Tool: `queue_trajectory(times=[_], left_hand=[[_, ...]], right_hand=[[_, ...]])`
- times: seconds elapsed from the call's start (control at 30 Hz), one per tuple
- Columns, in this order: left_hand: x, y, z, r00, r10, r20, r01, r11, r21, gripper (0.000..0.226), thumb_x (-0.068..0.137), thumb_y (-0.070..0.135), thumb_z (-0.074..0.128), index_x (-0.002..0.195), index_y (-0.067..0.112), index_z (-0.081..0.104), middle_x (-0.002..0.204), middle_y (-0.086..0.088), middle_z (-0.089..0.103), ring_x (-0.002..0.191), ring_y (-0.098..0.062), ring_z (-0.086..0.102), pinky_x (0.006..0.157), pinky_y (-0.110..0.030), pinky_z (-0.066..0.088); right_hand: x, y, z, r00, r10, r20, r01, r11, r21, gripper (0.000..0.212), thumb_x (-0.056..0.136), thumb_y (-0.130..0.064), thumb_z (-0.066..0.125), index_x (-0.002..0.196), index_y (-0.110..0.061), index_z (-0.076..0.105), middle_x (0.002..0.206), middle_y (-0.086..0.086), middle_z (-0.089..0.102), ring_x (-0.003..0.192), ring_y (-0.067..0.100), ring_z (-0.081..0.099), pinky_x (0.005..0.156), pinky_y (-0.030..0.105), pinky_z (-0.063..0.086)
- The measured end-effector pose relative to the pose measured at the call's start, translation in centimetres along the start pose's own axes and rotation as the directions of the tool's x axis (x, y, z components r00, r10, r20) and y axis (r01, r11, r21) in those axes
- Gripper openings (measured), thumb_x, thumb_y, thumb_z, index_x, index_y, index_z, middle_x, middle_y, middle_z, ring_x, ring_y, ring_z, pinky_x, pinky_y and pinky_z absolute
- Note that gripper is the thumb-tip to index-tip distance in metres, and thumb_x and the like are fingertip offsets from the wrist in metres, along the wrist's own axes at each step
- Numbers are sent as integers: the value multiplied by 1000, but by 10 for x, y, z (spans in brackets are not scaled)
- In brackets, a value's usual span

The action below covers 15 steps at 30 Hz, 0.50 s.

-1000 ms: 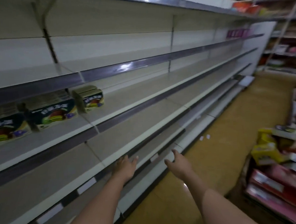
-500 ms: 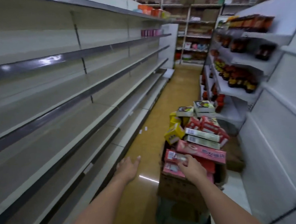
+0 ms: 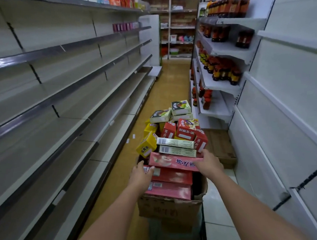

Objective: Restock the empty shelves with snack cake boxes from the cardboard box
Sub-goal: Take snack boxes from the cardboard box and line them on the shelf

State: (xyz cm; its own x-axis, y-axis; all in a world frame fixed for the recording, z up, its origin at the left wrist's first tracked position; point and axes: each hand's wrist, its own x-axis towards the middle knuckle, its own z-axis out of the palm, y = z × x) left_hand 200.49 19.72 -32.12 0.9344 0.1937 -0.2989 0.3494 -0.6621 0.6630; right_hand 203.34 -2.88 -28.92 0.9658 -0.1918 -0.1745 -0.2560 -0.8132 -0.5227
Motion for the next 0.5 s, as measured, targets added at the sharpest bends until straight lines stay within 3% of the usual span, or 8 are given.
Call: queue_trajectory(times=[0.27,0.5], left_hand=[[59,31,17,996,84,13,-84,996,43,66,92,30,59,149,22,26,146,-7,31,120,-24,50,97,-40,47],[119,39,16,996,74,50,-78,993,91,42,91,17,54,131,13,43,131,-8,42,111,-25,51,85,-34,44]], right_hand=[[54,-12,1,995,-91,-38,85,985,-147,43,85,-34,60,126,-27,47,127,-1,57,118,25,52,96,41,45],[99,-46,17,985,-133,114,167,905,-392,70,87,-32,61,146,-22,25,149,3,35,137,26,31,115,45,22]])
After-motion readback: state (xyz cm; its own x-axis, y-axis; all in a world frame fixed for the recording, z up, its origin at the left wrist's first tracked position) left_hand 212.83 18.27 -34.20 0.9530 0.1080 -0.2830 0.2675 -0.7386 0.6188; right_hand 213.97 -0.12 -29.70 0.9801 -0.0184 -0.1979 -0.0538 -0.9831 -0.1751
